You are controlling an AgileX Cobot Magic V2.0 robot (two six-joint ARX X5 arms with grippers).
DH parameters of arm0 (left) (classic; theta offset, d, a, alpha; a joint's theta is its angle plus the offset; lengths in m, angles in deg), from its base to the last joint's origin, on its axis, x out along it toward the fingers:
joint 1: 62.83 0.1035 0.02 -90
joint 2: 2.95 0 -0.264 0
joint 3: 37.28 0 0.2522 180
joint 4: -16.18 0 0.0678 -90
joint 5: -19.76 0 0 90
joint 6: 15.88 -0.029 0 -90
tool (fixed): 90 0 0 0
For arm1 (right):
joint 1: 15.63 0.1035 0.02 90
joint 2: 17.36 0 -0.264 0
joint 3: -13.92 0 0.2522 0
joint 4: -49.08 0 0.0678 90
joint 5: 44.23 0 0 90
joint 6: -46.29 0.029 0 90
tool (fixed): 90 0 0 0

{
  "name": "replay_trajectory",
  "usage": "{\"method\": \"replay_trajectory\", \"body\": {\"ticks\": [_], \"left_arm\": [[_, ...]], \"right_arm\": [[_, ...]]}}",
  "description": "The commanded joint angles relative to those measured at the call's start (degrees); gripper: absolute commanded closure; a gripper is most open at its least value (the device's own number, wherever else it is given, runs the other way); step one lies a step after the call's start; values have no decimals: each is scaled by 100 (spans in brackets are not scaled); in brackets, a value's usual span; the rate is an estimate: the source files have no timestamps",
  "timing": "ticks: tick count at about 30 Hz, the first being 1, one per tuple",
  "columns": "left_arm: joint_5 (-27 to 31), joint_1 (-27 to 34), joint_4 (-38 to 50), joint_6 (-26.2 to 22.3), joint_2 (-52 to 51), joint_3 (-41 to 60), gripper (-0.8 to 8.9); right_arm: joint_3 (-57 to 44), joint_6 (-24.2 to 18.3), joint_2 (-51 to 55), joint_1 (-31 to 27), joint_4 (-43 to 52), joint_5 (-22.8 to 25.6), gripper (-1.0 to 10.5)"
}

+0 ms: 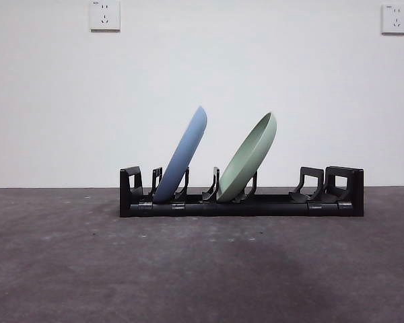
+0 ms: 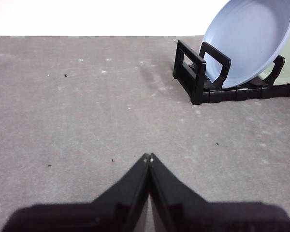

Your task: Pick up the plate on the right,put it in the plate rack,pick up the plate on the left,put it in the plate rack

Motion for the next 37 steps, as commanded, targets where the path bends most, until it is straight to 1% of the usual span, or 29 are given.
{"method": "replay_trajectory", "body": {"ticks": [1, 4, 8, 15, 18, 37], "left_arm": [[4, 15, 28, 59, 2, 59, 817], [4, 15, 28, 57, 2, 59, 817], [4, 15, 28, 57, 2, 59, 817], [4, 15, 28, 57, 2, 59, 817], [4, 15, 28, 57, 2, 59, 817], [4, 15, 39, 57, 2, 57, 817]], "right_arm": [[-929, 144, 352, -11, 367, 2, 945], [-1722, 315, 675, -11, 667, 4, 945], [-2610, 382, 1038, -9, 920, 2, 945], [-3591, 483, 1392, 2, 1147, -4, 945], [-3753, 520, 1384, 4, 1176, 4, 945], [-3753, 516, 1384, 7, 1172, 26, 945]]}}
